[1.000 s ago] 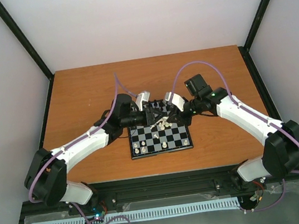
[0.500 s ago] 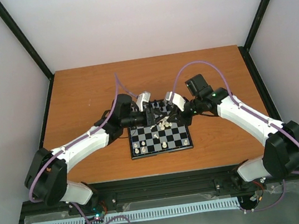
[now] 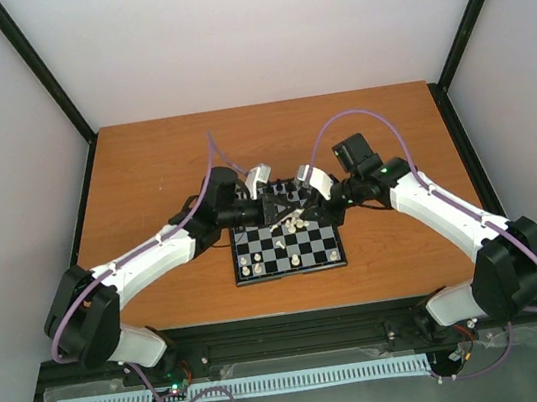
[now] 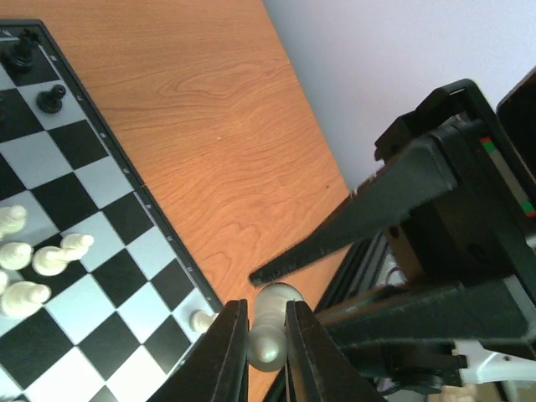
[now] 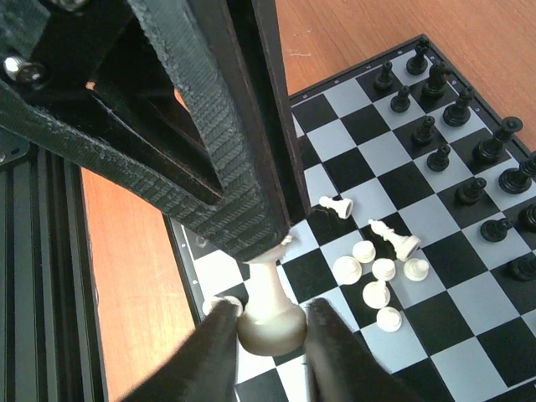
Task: Set up the chess pieces on the board
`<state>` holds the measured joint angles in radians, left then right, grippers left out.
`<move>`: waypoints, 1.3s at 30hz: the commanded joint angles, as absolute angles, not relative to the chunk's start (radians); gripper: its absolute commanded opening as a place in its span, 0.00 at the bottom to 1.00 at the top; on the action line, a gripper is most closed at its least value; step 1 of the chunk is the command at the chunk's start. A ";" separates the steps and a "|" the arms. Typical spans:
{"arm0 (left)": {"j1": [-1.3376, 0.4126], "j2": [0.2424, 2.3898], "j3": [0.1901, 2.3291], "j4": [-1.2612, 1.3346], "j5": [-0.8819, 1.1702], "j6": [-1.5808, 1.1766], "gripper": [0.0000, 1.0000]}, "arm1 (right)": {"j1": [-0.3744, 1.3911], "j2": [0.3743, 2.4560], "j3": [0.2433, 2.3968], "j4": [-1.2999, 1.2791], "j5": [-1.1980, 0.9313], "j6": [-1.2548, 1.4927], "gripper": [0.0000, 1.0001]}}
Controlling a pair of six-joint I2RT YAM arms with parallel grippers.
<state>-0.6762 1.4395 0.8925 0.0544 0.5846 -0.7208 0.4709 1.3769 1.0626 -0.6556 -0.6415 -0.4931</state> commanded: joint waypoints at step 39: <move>-0.929 1.577 1.040 -0.574 0.048 -0.346 0.14 | 0.382 1.315 1.016 -0.634 -0.597 -0.526 0.51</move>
<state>-0.9161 1.5703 1.0088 -0.6189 0.0147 -0.3607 0.3904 1.3052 1.0256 -0.6388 -0.5911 -0.5125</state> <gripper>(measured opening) 0.146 0.508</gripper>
